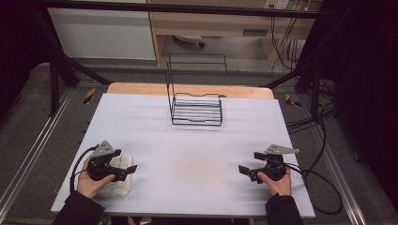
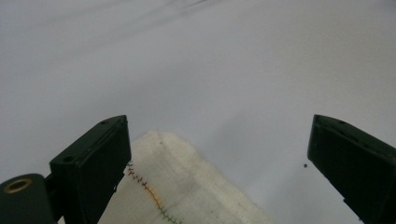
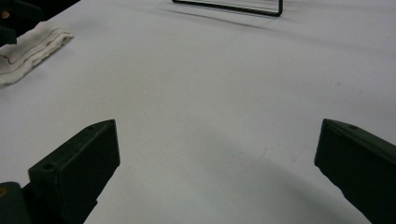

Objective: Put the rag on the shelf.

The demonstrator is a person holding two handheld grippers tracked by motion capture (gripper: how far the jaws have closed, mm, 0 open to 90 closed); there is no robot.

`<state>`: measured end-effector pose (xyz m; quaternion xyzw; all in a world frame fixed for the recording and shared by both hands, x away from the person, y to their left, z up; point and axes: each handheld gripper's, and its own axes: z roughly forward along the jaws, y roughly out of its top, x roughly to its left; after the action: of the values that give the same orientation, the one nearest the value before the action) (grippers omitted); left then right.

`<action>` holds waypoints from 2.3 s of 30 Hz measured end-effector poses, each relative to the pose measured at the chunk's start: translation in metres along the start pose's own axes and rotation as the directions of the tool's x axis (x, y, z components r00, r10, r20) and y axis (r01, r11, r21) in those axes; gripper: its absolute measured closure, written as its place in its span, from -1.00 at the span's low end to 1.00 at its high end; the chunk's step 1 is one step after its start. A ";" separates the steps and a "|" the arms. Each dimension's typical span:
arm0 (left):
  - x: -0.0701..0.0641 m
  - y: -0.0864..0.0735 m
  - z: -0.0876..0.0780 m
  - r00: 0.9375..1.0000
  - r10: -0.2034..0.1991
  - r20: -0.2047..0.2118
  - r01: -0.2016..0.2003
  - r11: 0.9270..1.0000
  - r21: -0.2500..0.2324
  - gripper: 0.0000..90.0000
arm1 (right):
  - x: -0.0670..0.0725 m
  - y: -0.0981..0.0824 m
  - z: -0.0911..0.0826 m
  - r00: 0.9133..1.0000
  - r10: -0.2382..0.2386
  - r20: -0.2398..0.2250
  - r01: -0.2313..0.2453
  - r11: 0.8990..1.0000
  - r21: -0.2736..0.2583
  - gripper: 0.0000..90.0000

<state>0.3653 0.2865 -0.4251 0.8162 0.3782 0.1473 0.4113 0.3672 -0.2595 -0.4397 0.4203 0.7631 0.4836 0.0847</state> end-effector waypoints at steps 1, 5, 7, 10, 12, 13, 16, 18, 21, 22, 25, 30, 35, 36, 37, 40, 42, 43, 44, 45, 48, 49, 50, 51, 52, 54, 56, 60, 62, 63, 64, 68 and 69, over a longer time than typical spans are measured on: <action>0.000 0.000 0.000 1.000 0.000 -0.001 0.000 1.000 0.000 -0.86 | 0.000 0.000 0.000 1.000 0.000 0.000 0.000 1.000 0.000 -0.99; 0.001 0.002 -0.001 1.000 -0.007 -0.007 0.007 1.000 0.001 -0.85 | 0.000 0.000 0.000 1.000 0.000 0.000 0.000 1.000 0.002 -0.99; 0.002 0.003 -0.002 1.000 -0.012 -0.018 0.012 1.000 0.002 -0.83 | 0.000 0.000 0.000 1.000 0.000 0.001 0.000 1.000 0.004 -0.99; 0.003 0.005 -0.002 0.999 -0.018 -0.034 0.018 1.000 0.010 -0.80 | 0.000 0.000 0.000 1.000 -0.001 0.003 0.001 1.000 0.005 -0.99; 0.006 0.007 -0.002 0.997 -0.018 -0.072 0.020 0.999 0.029 -0.74 | 0.000 0.000 0.000 1.000 0.002 0.007 -0.002 1.000 0.011 -0.99; 0.006 0.007 -0.002 0.997 -0.018 -0.072 0.020 0.999 0.029 -0.72 | 0.000 0.000 0.000 1.000 0.002 0.006 -0.003 1.000 0.011 -0.99; 0.010 0.009 -0.001 0.995 -0.035 -0.093 0.038 0.999 0.037 -0.60 | 0.000 0.000 0.001 1.000 0.005 0.008 -0.005 1.000 0.008 -0.99; 0.013 0.010 0.002 0.993 -0.043 -0.108 0.048 0.998 0.047 -0.51 | 0.000 0.000 0.001 1.000 0.005 0.008 -0.005 1.000 0.012 -0.99; 0.018 0.013 0.009 0.992 -0.055 -0.118 0.064 0.996 0.070 -0.40 | 0.000 0.000 0.001 1.000 0.000 0.011 -0.001 1.000 0.015 -0.99; 0.020 0.014 0.011 0.991 -0.064 -0.119 0.073 0.995 0.073 -0.31 | 0.000 0.000 0.002 1.000 0.001 0.009 -0.001 1.000 0.014 -0.99; 0.023 0.013 0.019 0.988 -0.071 -0.136 0.086 0.991 0.107 -0.19 | 0.000 0.000 0.001 1.000 0.001 0.009 -0.001 1.000 0.013 -0.99; 0.025 0.013 0.028 0.987 -0.046 -0.152 0.068 0.987 0.144 -0.04 | 0.000 0.000 0.002 1.000 0.000 0.009 0.000 1.000 0.016 -0.99; 0.025 0.012 0.032 0.990 -0.041 -0.138 0.066 0.981 0.181 0.19 | 0.000 0.000 0.001 1.000 -0.001 0.009 0.001 1.000 0.014 -0.99; 0.026 0.012 0.031 0.989 -0.039 -0.142 0.066 0.980 0.189 0.21 | 0.000 0.000 0.001 1.000 -0.001 0.010 0.001 1.000 0.014 -0.99; 0.026 0.011 0.031 0.989 -0.047 -0.141 0.074 0.978 0.195 0.21 | 0.000 0.000 0.001 1.000 -0.001 0.010 0.001 1.000 0.014 -0.99; 0.028 0.010 0.031 0.989 -0.064 -0.135 0.092 0.974 0.209 0.27 | 0.000 0.000 0.001 1.000 -0.001 0.008 0.001 1.000 0.015 -0.99; 0.029 0.010 0.031 0.988 -0.075 -0.135 0.103 0.972 0.213 0.29 | 0.000 0.000 0.001 1.000 -0.002 0.009 0.002 1.000 0.016 -0.99; 0.028 0.010 0.031 0.988 -0.080 -0.136 0.108 0.970 0.216 0.30 | 0.000 0.000 0.000 1.000 0.001 0.008 -0.001 1.000 0.017 -0.99; 0.028 0.010 0.031 0.987 -0.079 -0.137 0.108 0.970 0.218 0.31 | 0.000 0.000 0.000 1.000 0.002 0.008 -0.003 1.000 0.015 -0.99; 0.027 0.010 0.032 0.987 -0.077 -0.142 0.107 0.970 0.220 0.32 | 0.000 0.000 0.000 1.000 0.003 0.008 -0.003 1.000 0.014 -0.99; 0.025 0.012 0.032 0.987 -0.074 -0.146 0.107 0.967 0.231 0.44 | 0.000 0.000 0.000 1.000 0.002 0.006 -0.003 1.000 0.016 -0.99; 0.024 0.012 0.031 0.987 -0.071 -0.147 0.105 0.966 0.236 0.50 | 0.000 0.000 0.000 1.000 0.002 0.006 -0.003 1.000 0.016 -0.99; 0.024 0.012 0.031 0.987 -0.076 -0.143 0.110 0.964 0.241 0.50 | 0.000 0.000 0.000 1.000 0.002 0.005 -0.002 1.000 0.015 -0.99; 0.023 0.013 0.031 0.987 -0.083 -0.136 0.114 0.963 0.244 0.58 | 0.000 0.000 0.000 1.000 0.001 0.006 -0.001 1.000 0.013 -0.99; 0.023 0.013 0.031 0.987 -0.087 -0.133 0.117 0.962 0.245 0.64 | 0.000 0.000 0.000 1.000 0.001 0.006 -0.001 1.000 0.012 -0.99; 0.024 0.013 0.031 0.988 -0.092 -0.126 0.121 0.962 0.245 0.73 | 0.000 0.000 0.000 1.000 0.002 0.005 -0.002 1.000 0.014 -0.99; 0.024 0.012 0.030 0.988 -0.095 -0.121 0.122 0.963 0.240 0.77 | 0.000 0.000 0.001 1.000 0.003 0.004 -0.003 1.000 0.017 -0.99; 0.024 0.012 0.024 0.989 -0.093 -0.118 0.116 0.972 0.204 0.80 | 0.000 0.000 0.001 1.000 0.003 0.004 -0.004 1.000 0.016 -0.99; 0.025 0.013 0.020 0.989 -0.103 -0.107 0.120 0.979 0.166 0.80 | 0.000 0.000 0.001 1.000 0.002 0.004 -0.002 1.000 0.014 -0.99; 0.025 0.013 0.018 0.989 -0.112 -0.098 0.126 0.980 0.152 0.80 | 0.000 0.000 0.001 1.000 0.004 0.003 -0.004 1.000 0.015 -0.99; 0.025 0.013 0.017 0.989 -0.115 -0.094 0.127 0.982 0.138 0.80 | 0.000 0.000 0.001 1.000 0.004 0.003 -0.004 1.000 0.015 -0.99; 0.025 0.014 0.013 0.988 -0.124 -0.090 0.134 0.985 0.105 0.81 | 0.000 0.000 0.001 1.000 0.000 0.004 0.000 1.000 0.016 -0.99; 0.025 0.015 0.013 0.988 -0.130 -0.086 0.138 0.986 0.096 0.81 | 0.000 0.000 0.001 1.000 0.002 0.004 -0.002 1.000 0.015 -0.99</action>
<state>0.3963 0.2919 -0.4235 0.8023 0.4553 0.1321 0.3627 0.3679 -0.2589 -0.4404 0.4225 0.7662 0.4771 0.0826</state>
